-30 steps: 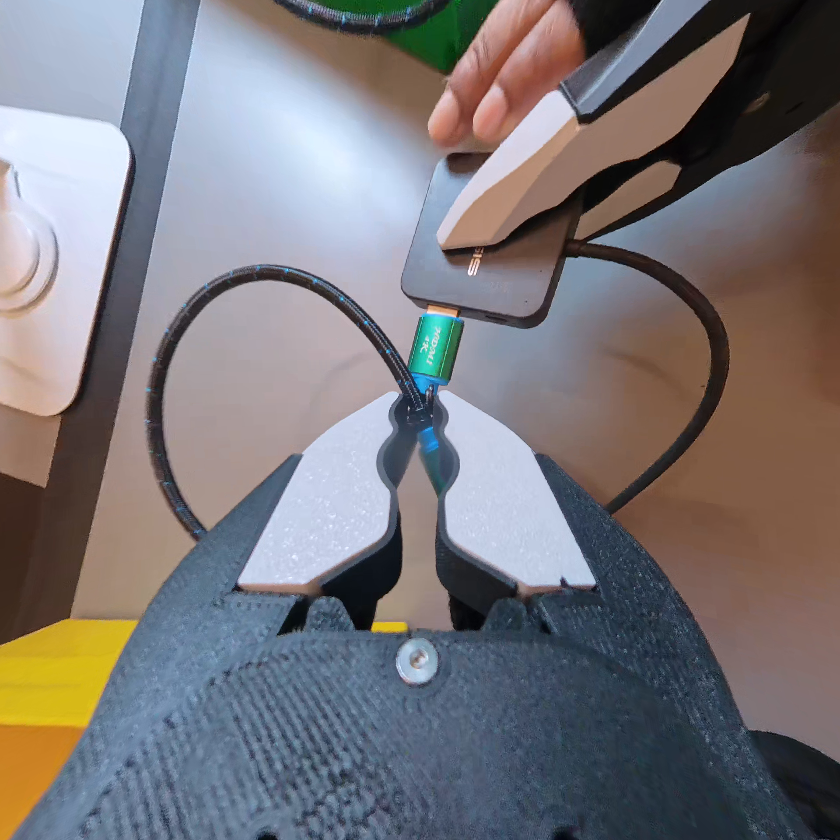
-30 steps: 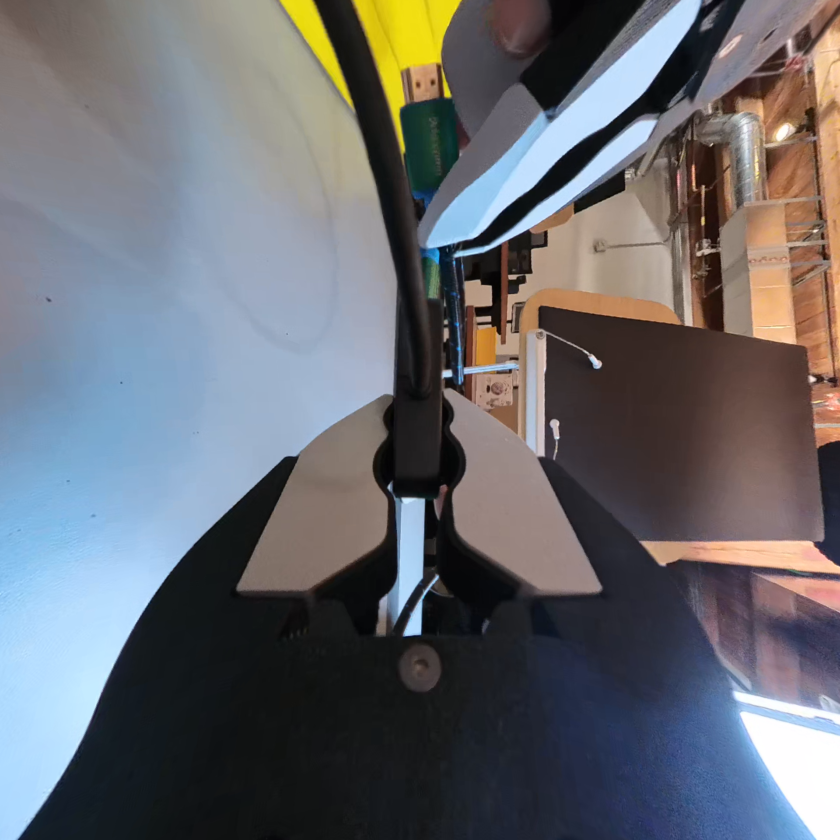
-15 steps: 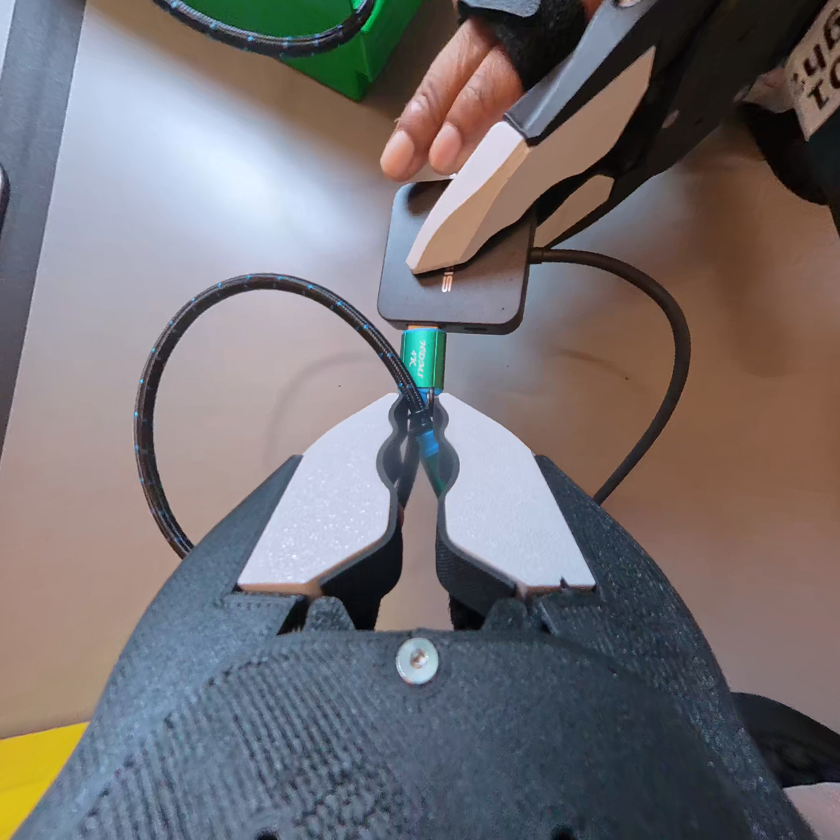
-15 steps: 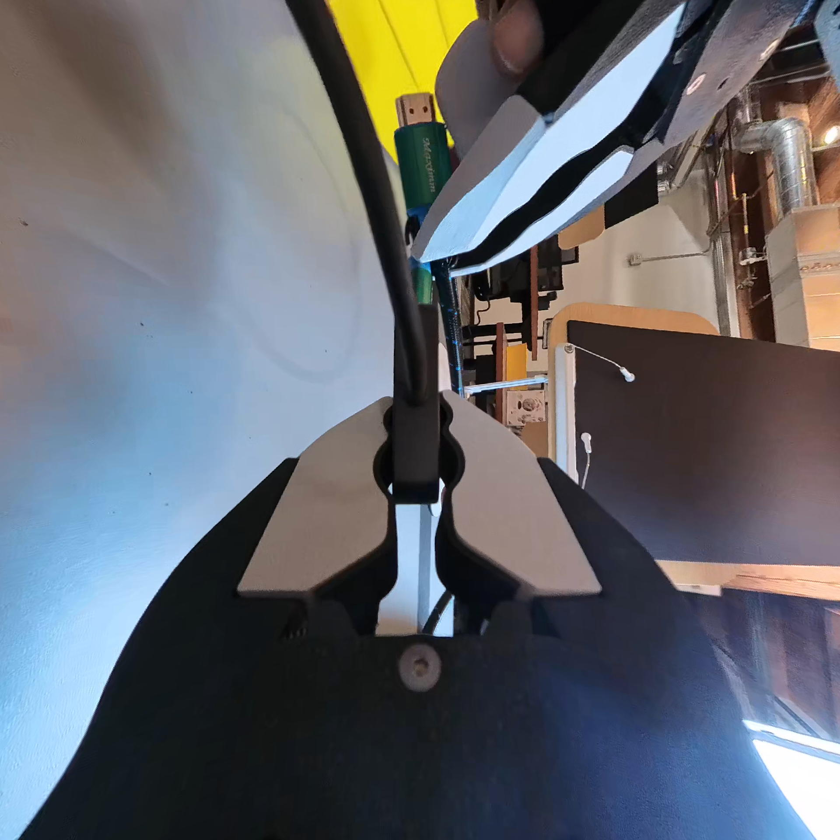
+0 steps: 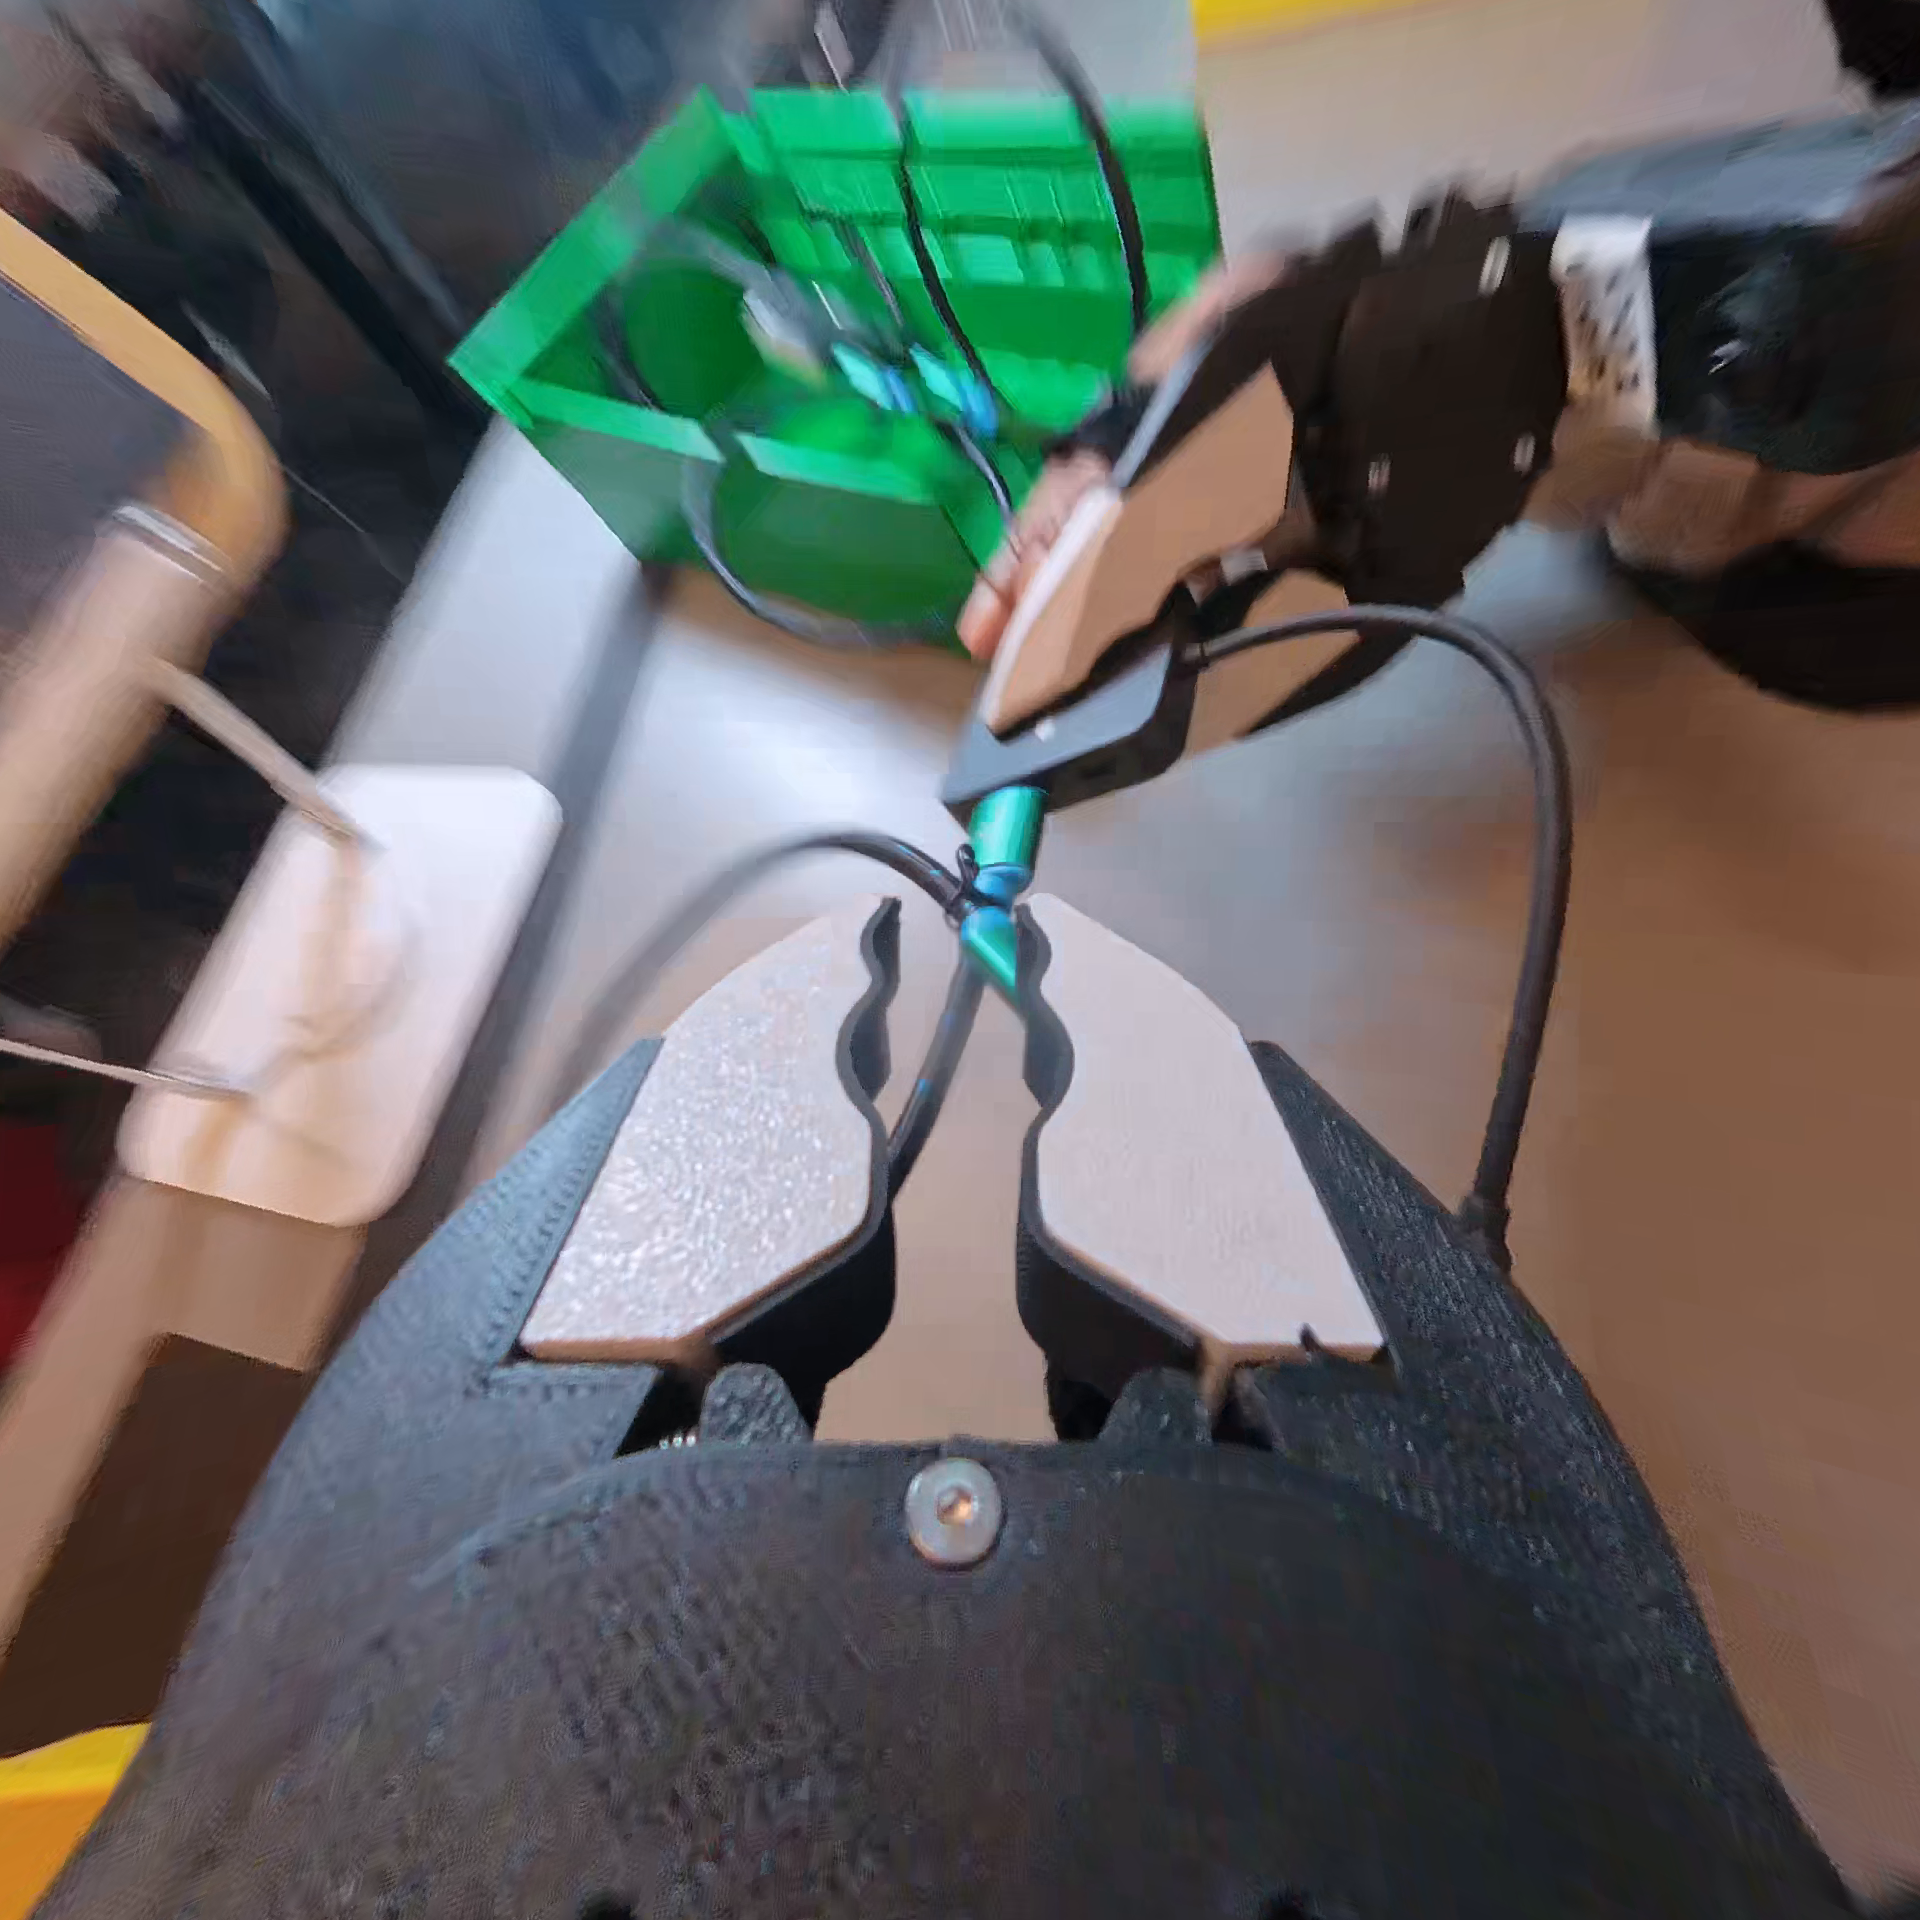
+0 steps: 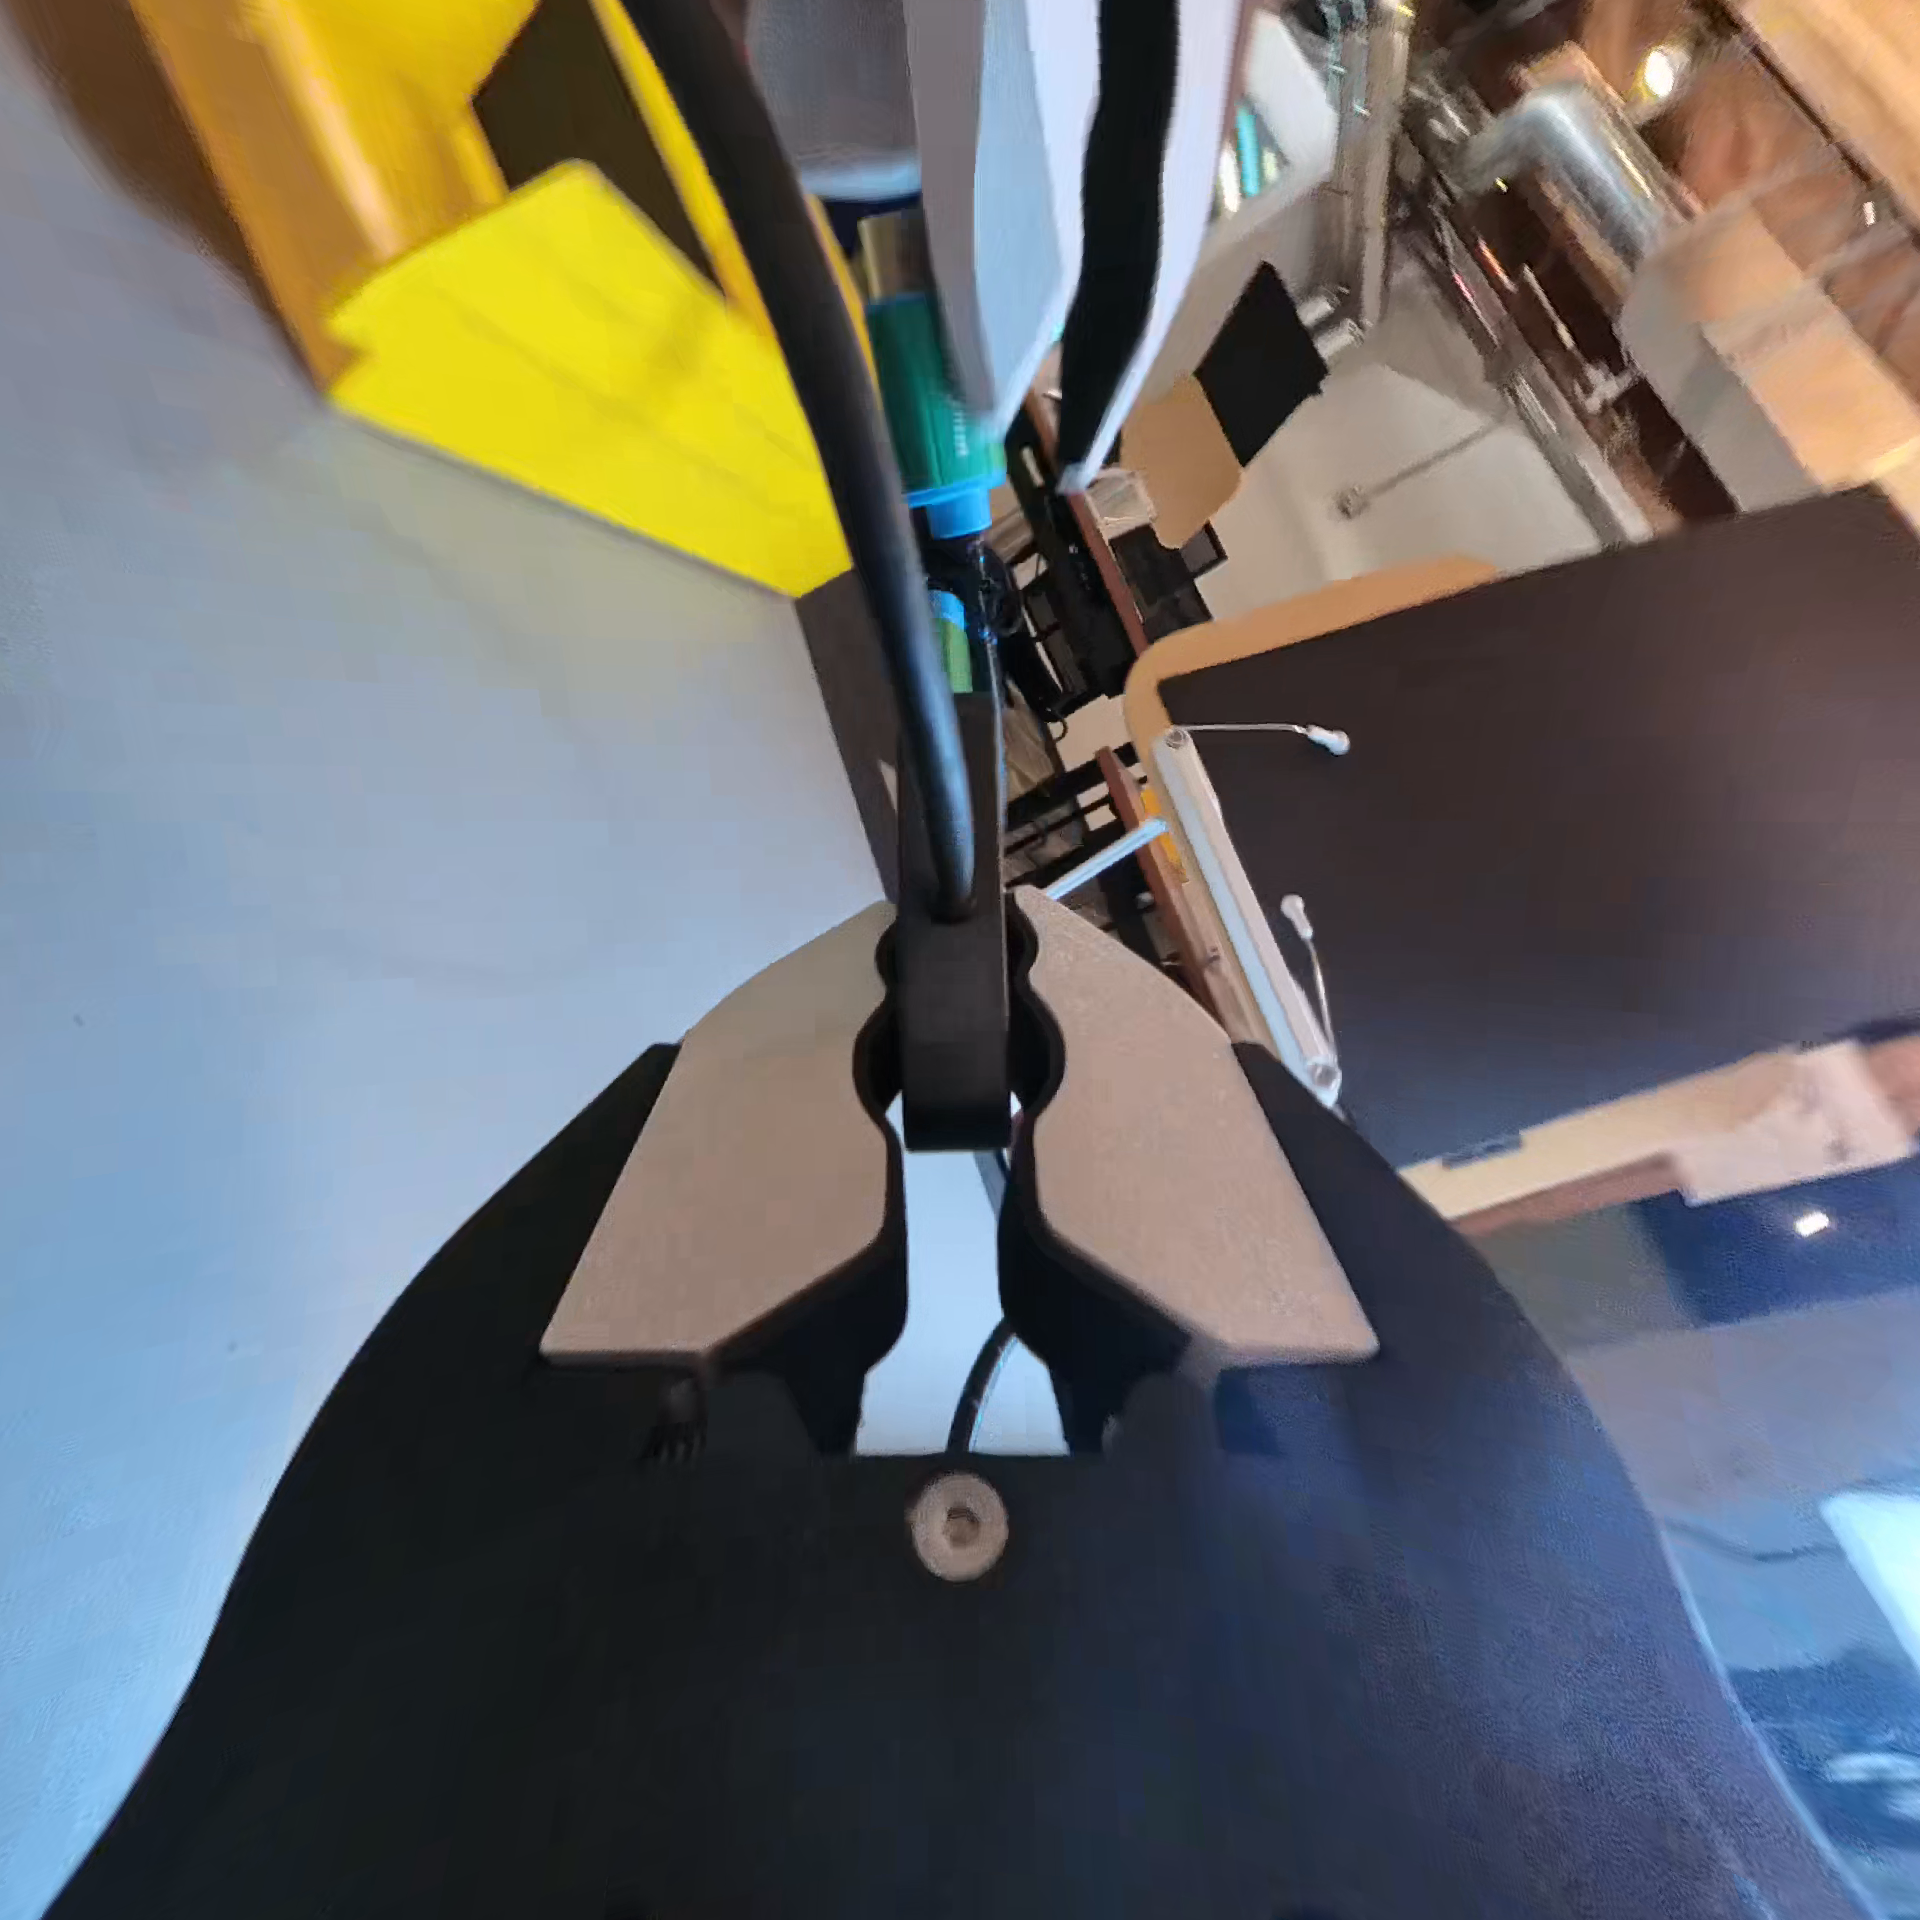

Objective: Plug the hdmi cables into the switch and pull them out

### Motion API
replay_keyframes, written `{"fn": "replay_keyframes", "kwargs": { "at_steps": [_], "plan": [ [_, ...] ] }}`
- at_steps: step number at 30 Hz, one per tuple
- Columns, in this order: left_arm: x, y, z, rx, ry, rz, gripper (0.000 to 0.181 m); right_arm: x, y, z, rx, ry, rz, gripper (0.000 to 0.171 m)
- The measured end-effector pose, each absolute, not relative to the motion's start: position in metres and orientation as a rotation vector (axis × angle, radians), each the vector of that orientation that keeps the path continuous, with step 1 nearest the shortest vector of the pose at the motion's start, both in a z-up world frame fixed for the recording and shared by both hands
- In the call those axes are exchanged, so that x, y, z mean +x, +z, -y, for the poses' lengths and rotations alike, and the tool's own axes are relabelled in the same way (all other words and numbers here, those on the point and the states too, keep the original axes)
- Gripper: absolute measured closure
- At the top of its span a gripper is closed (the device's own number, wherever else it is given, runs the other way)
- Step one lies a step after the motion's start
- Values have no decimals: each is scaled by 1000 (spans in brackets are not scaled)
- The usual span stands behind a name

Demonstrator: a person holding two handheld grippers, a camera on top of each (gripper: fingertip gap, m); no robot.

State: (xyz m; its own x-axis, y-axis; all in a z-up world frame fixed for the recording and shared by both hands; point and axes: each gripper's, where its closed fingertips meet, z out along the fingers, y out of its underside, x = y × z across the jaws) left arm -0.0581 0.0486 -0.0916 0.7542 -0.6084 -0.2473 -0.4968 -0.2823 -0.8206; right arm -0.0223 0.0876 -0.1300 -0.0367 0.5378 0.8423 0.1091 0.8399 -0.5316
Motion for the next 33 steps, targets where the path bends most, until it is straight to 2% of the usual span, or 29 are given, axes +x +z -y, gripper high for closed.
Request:
{"fn": "replay_keyframes", "kwargs": {
  "at_steps": [3,6,8,11,14,25,33],
  "plan": [
    [-71,-12,-34,-1612,-39,-725,155,-12,-106,-101,-681,598,1468,157],
    [-71,25,-7,-1466,-178,-681,168,-1,-76,-105,-803,929,1319,157],
    [-61,10,-2,-1530,-322,-734,165,6,-53,-99,-831,1177,1209,157],
    [-38,-27,-22,-1619,-438,-778,147,16,-27,-84,-822,1497,1101,157],
    [1,-49,-48,-1605,-653,-718,141,18,-20,-69,-814,1699,1058,157],
    [14,-65,-71,-1531,-649,-625,167,14,-29,-73,-863,1784,1081,156],
    [15,-65,-80,-1508,-795,-454,167,12,-28,-81,-878,1767,992,156]
  ]
}}
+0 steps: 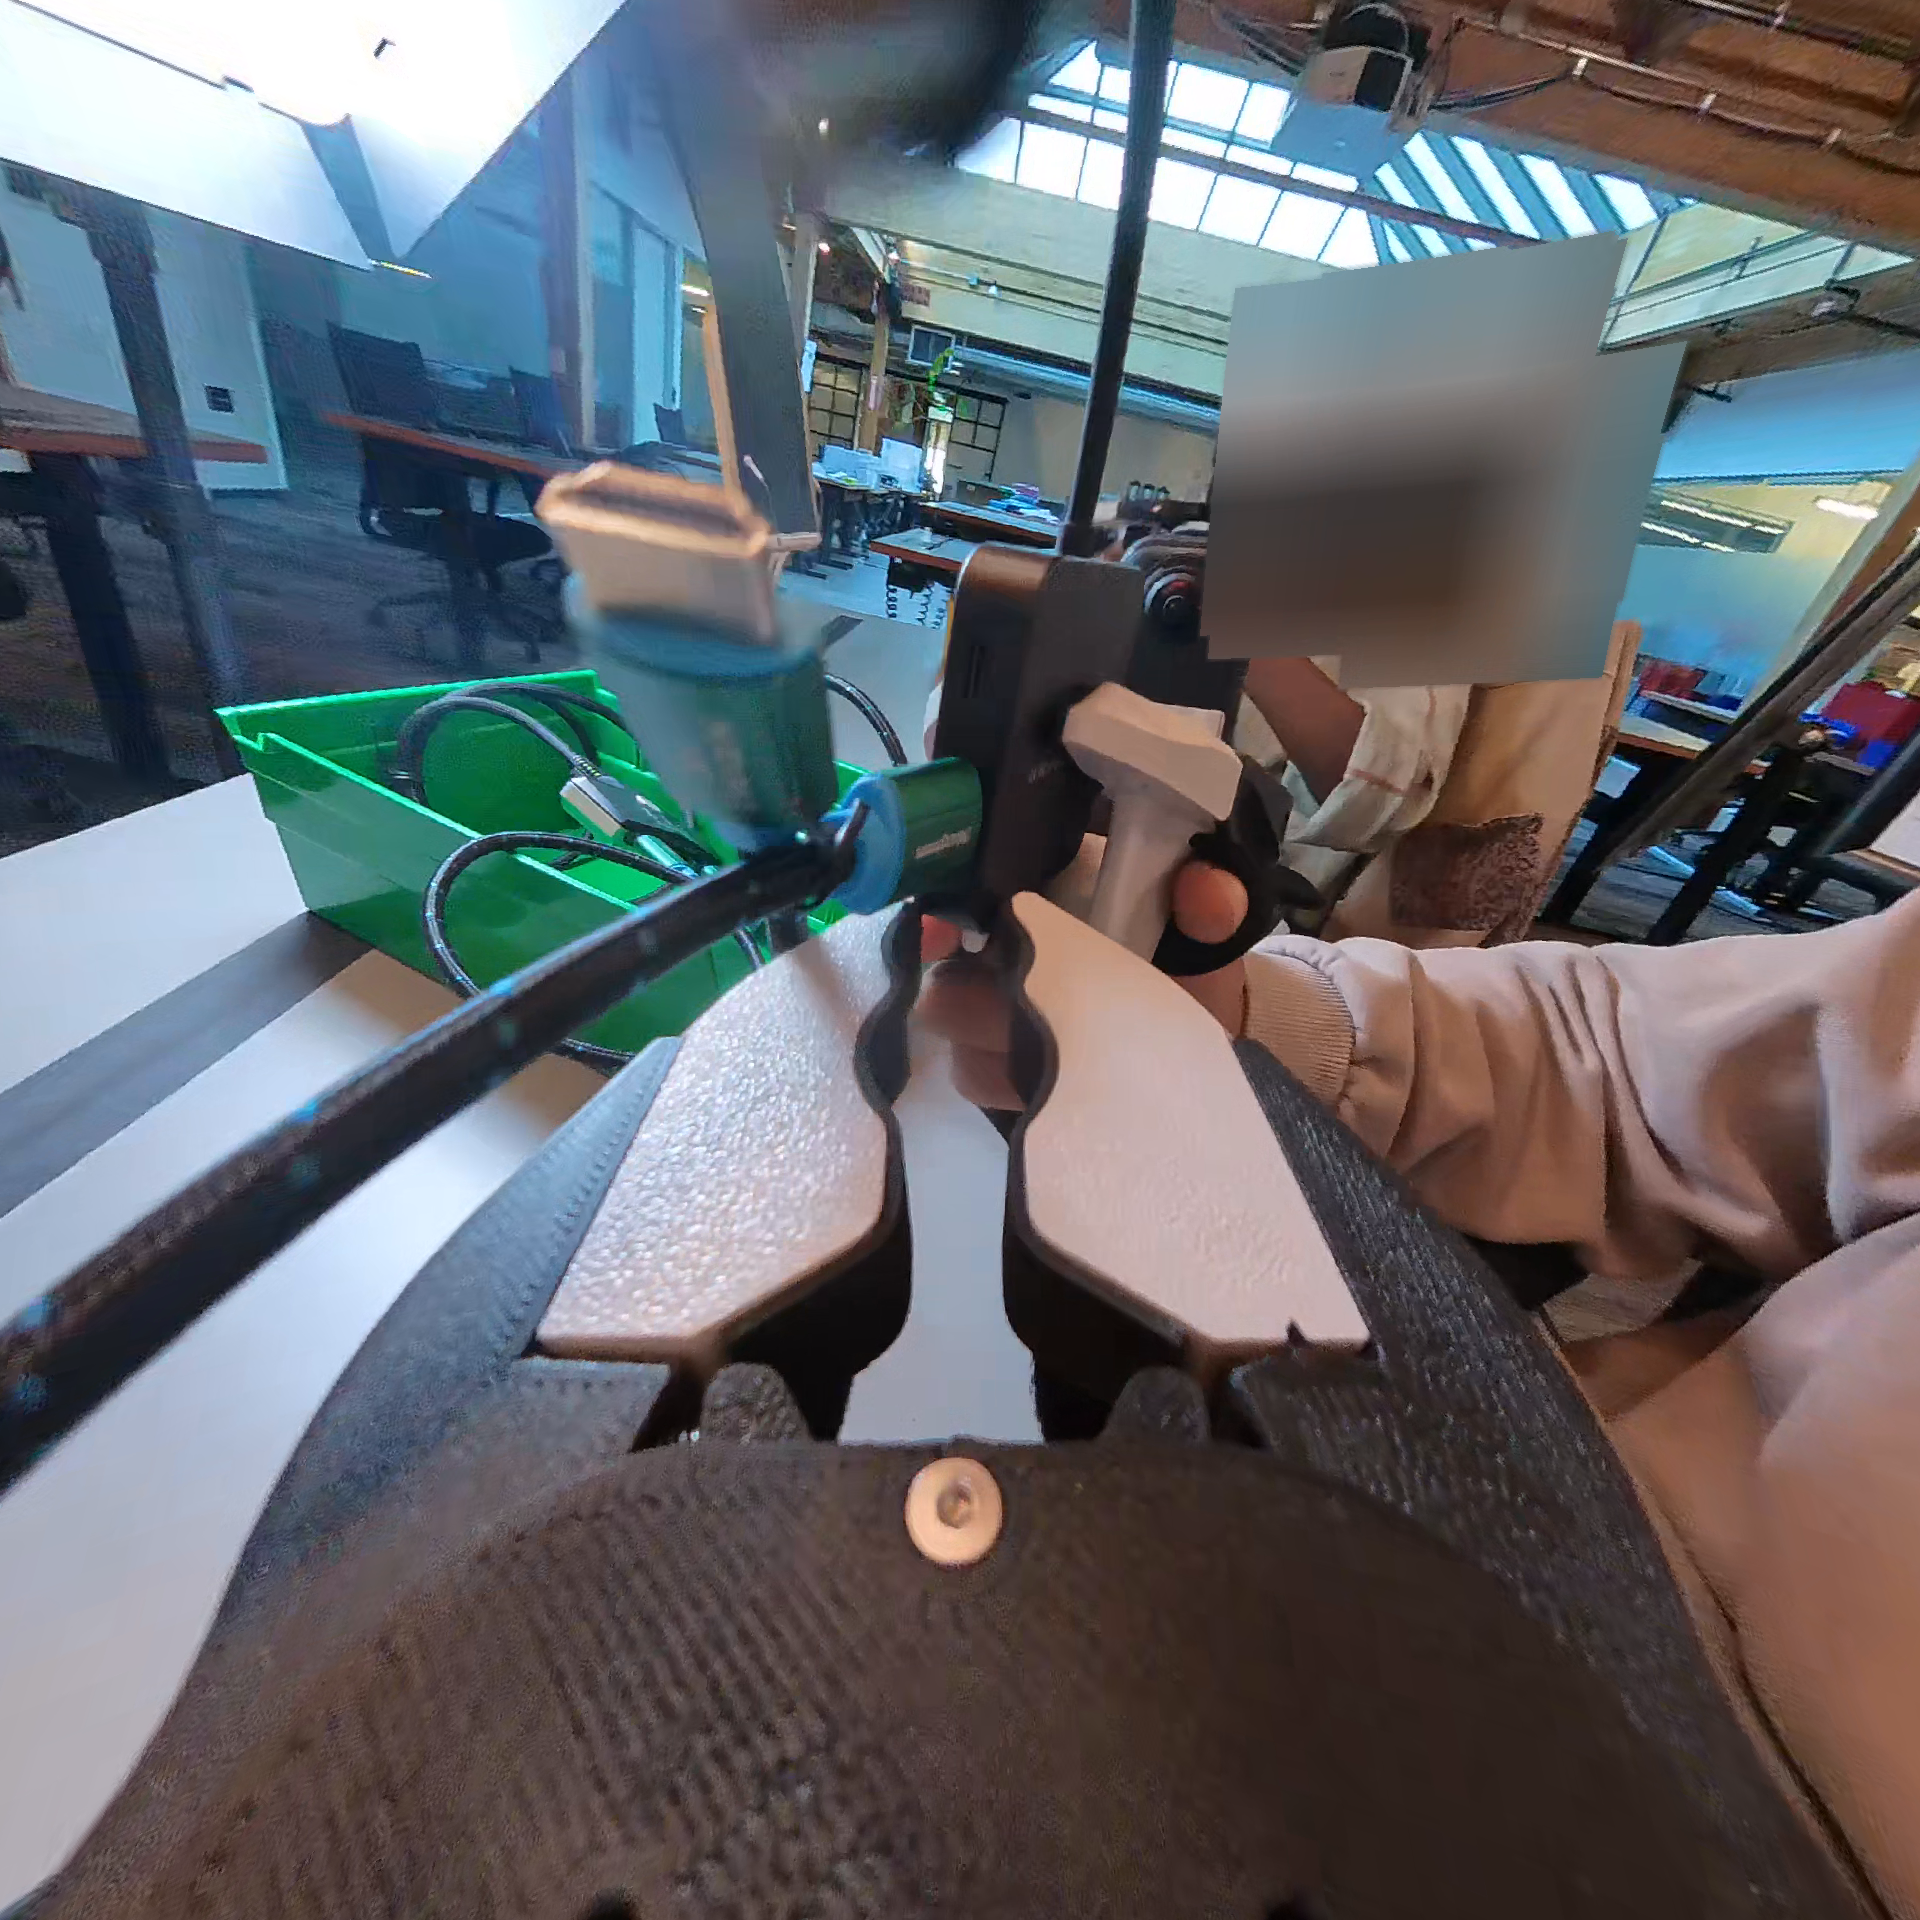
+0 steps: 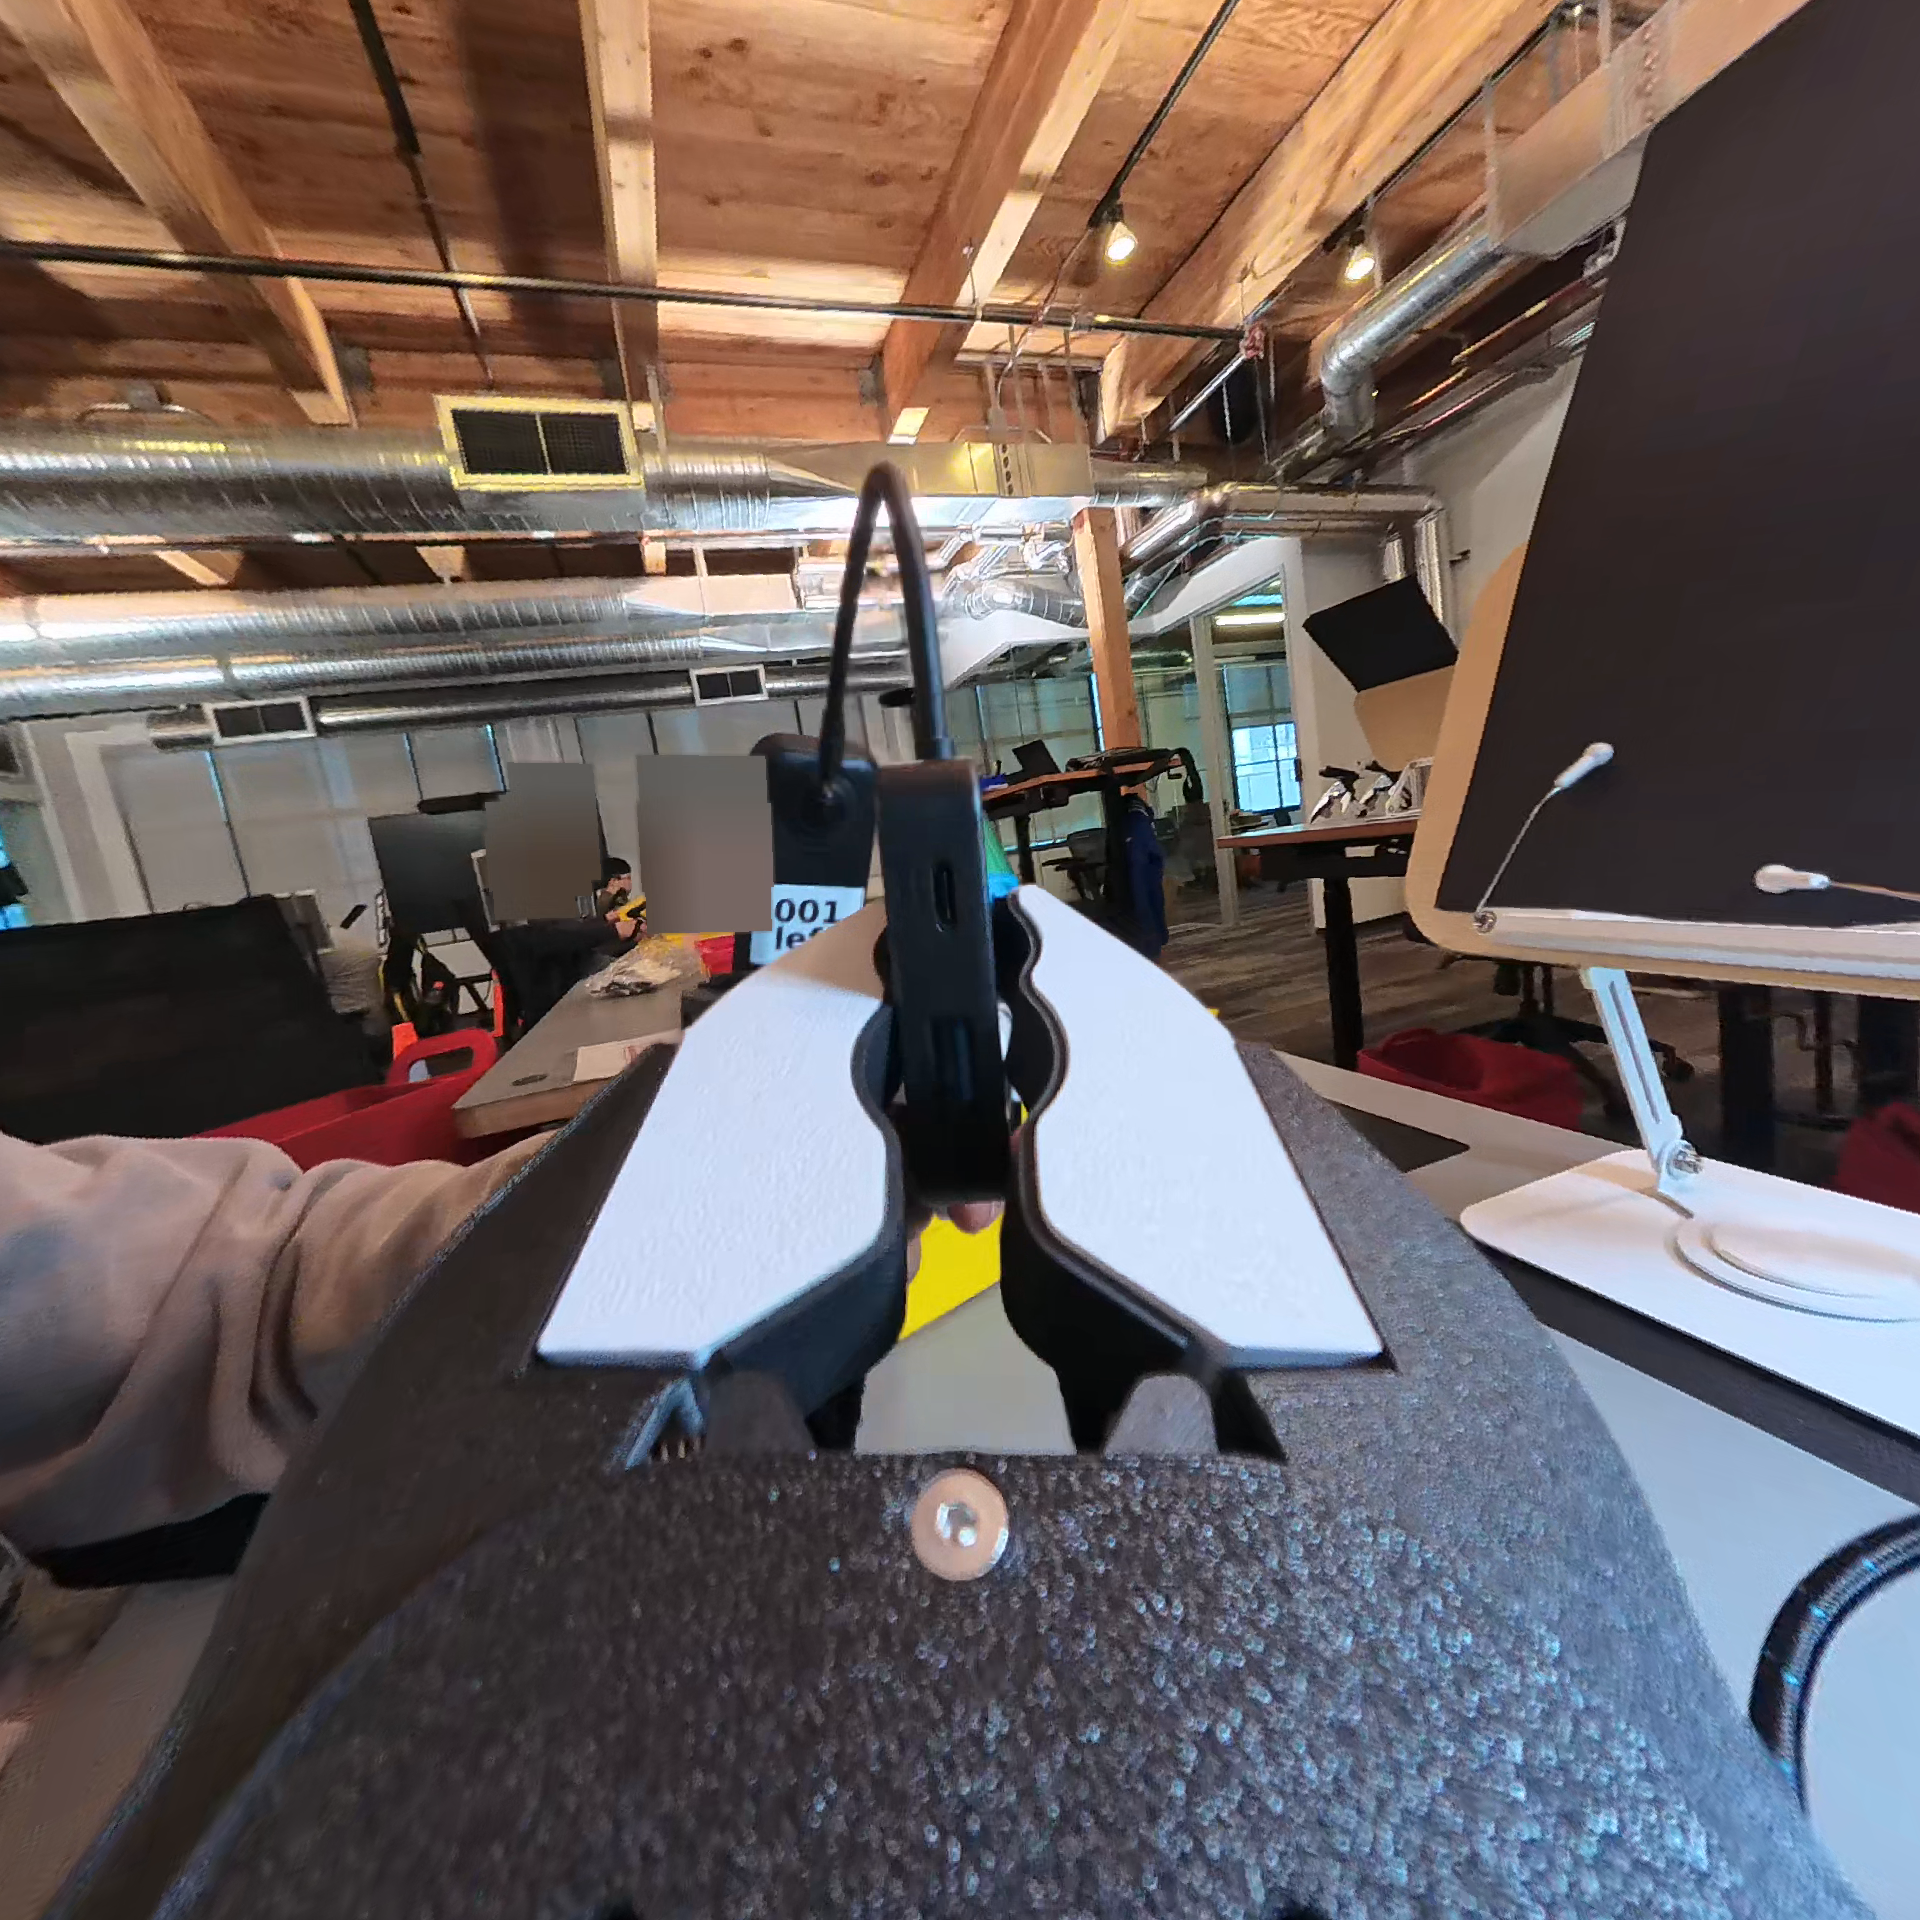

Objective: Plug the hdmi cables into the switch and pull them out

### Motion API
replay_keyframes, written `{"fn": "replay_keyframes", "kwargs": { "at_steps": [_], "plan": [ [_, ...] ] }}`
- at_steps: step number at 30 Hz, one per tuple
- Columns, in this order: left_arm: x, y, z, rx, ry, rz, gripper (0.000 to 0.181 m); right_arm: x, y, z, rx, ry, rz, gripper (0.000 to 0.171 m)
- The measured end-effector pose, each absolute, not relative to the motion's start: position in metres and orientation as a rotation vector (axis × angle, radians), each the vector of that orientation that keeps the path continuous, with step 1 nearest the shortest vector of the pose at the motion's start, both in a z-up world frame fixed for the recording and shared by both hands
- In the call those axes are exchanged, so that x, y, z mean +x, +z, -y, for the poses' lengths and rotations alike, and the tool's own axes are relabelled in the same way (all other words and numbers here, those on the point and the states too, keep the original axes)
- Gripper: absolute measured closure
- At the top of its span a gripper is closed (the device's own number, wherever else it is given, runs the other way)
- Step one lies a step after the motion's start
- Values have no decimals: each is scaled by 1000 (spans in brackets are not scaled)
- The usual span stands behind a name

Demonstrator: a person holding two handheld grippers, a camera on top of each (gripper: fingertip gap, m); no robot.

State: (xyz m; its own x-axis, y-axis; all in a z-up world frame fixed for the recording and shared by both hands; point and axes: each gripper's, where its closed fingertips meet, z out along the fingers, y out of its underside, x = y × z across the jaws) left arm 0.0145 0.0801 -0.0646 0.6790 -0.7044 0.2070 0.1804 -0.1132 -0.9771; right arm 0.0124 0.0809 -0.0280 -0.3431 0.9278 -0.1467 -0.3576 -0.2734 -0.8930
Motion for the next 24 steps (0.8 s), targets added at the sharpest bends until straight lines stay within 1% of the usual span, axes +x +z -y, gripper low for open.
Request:
{"fn": "replay_keyframes", "kwargs": {
  "at_steps": [4,5,6,7,10,11,12,14,15,20,24],
  "plan": [
    [3,-54,-74,-1511,-750,-498,170,10,-37,-78,-889,1618,1195,155],
    [-2,-55,-72,-1529,-695,-545,179,10,-40,-78,-893,1566,1241,155],
    [-8,-55,-70,-1549,-632,-578,181,11,-42,-80,-899,1521,1279,152],
    [-12,-56,-67,-1568,-581,-621,181,11,-44,-82,-907,1469,1321,150],
    [-20,-58,-61,-1615,-456,-711,181,12,-54,-84,-914,1309,1434,150],
    [-20,-59,-60,-1624,-431,-728,181,12,-58,-83,-903,1261,1463,156],
    [-18,-60,-60,-1635,-422,-741,181,10,-67,-80,-883,1177,1533,167],
    [-15,-65,-61,-1654,-384,-766,181,2,-98,-89,-887,862,1680,167],
    [-17,-69,-63,-1671,-340,-783,181,0,-105,-90,-867,769,1714,167],
    [-27,-62,-61,-1659,-267,-779,181,6,-88,-89,-836,780,1686,167],
    [-38,-54,-58,-1648,-238,-764,181,12,-79,-100,-820,678,1679,167]
  ]
}}
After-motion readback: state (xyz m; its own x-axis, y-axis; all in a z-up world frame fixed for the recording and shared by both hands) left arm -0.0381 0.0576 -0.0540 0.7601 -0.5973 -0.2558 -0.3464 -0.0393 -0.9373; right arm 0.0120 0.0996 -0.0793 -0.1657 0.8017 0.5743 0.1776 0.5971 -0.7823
